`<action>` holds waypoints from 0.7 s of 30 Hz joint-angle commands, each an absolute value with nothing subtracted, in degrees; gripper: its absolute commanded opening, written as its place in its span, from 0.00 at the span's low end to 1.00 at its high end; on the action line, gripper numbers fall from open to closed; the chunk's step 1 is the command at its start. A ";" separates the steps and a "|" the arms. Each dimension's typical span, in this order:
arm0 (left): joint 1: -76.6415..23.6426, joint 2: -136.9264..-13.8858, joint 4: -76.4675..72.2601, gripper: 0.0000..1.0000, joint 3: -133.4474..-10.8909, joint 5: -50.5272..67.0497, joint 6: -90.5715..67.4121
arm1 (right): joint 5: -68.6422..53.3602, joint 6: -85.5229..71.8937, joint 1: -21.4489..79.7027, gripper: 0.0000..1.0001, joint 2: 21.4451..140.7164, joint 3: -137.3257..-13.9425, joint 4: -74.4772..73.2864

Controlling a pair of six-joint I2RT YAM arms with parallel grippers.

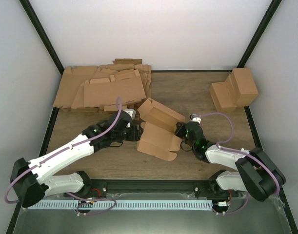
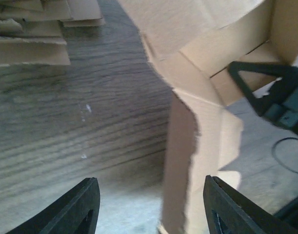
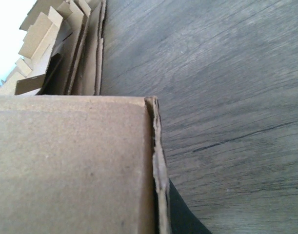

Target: Fold the paper box

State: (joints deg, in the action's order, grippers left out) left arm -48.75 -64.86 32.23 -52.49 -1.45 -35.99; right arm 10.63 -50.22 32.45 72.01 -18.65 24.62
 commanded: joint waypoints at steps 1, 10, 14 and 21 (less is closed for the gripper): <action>-48.72 -65.75 29.68 0.59 -51.57 -5.75 -36.43 | 9.45 -51.40 32.05 0.01 70.44 -18.48 27.56; -49.03 -66.01 28.64 0.04 -52.28 -1.86 -34.02 | 8.33 -52.27 32.08 0.01 71.27 -18.49 27.70; -49.09 -66.53 34.80 0.04 -57.22 -3.91 -30.97 | 5.69 -52.57 32.07 0.12 71.47 -17.63 29.34; -49.12 -70.45 49.69 0.04 -72.06 -6.06 -28.52 | -3.55 -54.07 32.63 0.53 71.89 -14.54 35.59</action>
State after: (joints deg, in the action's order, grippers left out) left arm -49.12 -68.73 41.04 -65.34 -4.05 -30.52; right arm 2.85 -53.12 32.36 71.55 -15.59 31.09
